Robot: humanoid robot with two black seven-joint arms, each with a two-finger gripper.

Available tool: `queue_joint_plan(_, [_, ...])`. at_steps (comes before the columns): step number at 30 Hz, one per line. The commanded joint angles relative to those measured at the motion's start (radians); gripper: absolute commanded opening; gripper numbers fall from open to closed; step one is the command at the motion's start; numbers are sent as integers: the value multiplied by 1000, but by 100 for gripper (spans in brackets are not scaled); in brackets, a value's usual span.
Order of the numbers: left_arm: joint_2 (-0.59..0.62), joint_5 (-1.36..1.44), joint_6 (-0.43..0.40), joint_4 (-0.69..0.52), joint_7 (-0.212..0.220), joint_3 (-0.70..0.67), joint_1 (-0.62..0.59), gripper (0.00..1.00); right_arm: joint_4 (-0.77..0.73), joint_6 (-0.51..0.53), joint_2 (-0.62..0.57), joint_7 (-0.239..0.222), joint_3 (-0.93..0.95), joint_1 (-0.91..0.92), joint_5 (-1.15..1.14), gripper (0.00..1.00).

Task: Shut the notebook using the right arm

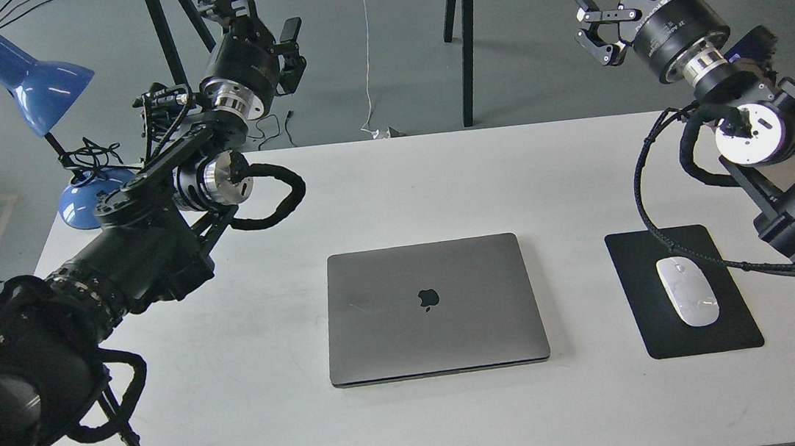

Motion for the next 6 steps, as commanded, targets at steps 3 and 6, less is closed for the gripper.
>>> queue_joint_plan(3, [0, 0, 0, 0, 0, 0, 0, 100, 1, 4, 2, 0, 0, -11, 0, 100])
queue_joint_plan(6, [0, 0, 0, 0, 0, 0, 0, 100, 1, 3, 2, 0, 0, -15, 0, 100])
